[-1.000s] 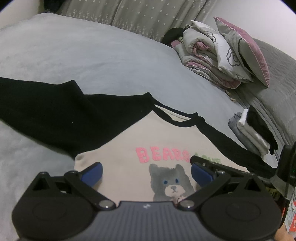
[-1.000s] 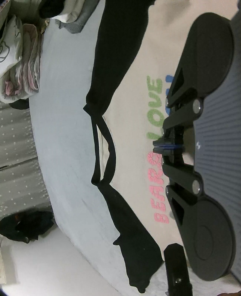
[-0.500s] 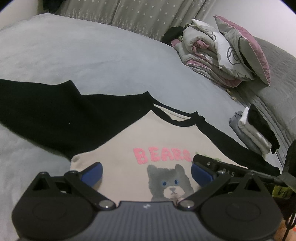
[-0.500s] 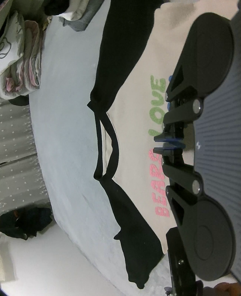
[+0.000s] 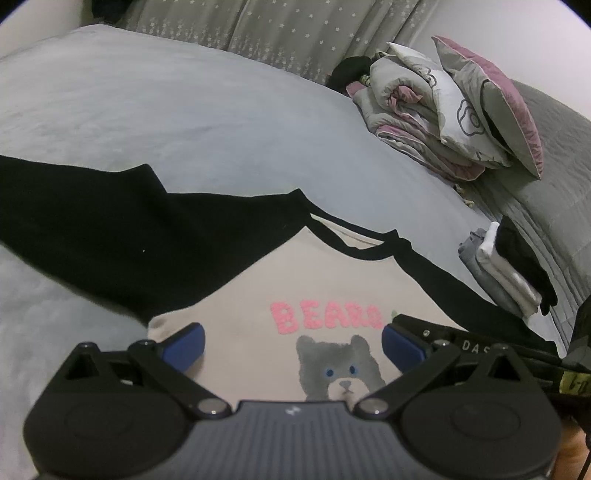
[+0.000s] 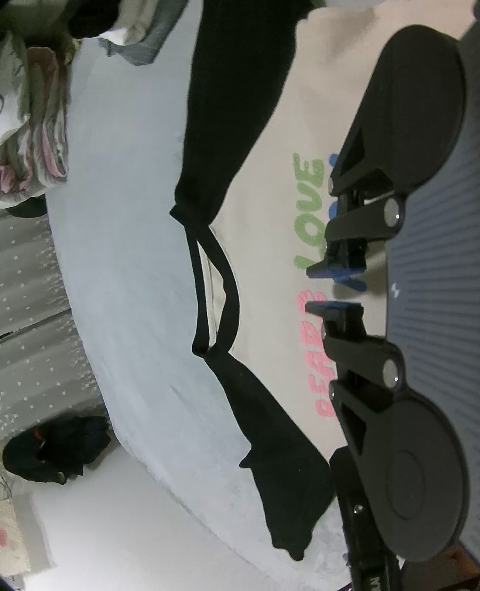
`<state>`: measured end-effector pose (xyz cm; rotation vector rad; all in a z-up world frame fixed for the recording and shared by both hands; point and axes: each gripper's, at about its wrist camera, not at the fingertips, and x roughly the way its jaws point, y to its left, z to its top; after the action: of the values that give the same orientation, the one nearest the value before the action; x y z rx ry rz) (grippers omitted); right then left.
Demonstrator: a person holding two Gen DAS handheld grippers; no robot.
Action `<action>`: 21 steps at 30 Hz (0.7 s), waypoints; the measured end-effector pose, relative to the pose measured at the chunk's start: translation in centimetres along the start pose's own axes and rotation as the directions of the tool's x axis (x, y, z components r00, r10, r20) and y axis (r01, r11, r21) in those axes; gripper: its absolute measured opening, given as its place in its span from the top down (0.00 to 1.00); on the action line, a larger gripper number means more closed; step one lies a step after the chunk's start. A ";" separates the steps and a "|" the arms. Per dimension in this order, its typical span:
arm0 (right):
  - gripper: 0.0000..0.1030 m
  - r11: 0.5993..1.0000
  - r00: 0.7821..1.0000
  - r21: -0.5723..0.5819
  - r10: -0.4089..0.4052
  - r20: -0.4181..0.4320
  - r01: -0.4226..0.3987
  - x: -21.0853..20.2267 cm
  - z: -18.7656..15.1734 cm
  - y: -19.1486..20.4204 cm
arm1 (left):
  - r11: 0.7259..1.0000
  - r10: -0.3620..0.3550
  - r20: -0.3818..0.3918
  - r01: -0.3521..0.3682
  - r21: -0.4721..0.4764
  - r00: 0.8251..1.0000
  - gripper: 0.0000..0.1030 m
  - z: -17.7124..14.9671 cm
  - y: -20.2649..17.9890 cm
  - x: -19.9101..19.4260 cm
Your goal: Fold clothes
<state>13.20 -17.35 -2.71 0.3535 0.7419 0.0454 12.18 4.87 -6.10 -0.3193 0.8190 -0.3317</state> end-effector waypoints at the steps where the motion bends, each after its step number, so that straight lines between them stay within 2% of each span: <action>1: 0.64 1.000 1.000 0.006 0.005 -0.001 -0.005 -0.1 0.0 0.0 | 1.000 0.001 0.002 -0.001 0.000 1.000 0.01 0.0 0.0 0.0; 2: 0.57 1.000 1.000 0.010 0.008 0.002 -0.008 -0.2 0.1 0.0 | 1.000 0.002 0.003 -0.002 -0.001 1.000 0.01 0.0 0.0 0.0; 8: 0.57 0.999 0.999 0.007 0.042 0.014 -0.042 -1.3 0.6 0.1 | 1.000 0.007 0.004 -0.007 -0.013 1.000 0.01 0.3 0.4 -0.1; 12: 0.56 0.993 0.996 0.082 0.087 0.026 -0.089 -2.6 1.8 -1.3 | 1.000 0.011 -0.001 -0.011 0.004 1.000 0.02 0.3 0.1 0.2; 14: 0.56 0.990 0.996 0.120 0.073 0.058 -0.079 -3.5 2.4 -2.3 | 1.000 0.014 -0.004 -0.014 0.014 1.000 0.02 0.3 -0.1 0.3; 18: 0.56 0.980 0.994 0.198 -0.022 0.103 0.001 -4.6 3.2 -5.4 | 0.999 0.019 -0.013 -0.019 0.037 1.000 0.02 0.1 -0.6 0.7; 21: 0.56 0.973 0.992 0.223 -0.088 0.093 0.065 -4.8 3.2 -7.1 | 0.998 0.021 -0.021 -0.020 0.051 1.000 0.02 -0.1 -1.0 1.1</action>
<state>11.26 -25.80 0.24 0.5334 0.6594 -0.1282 12.66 3.49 -6.48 -0.2600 0.8335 -0.3366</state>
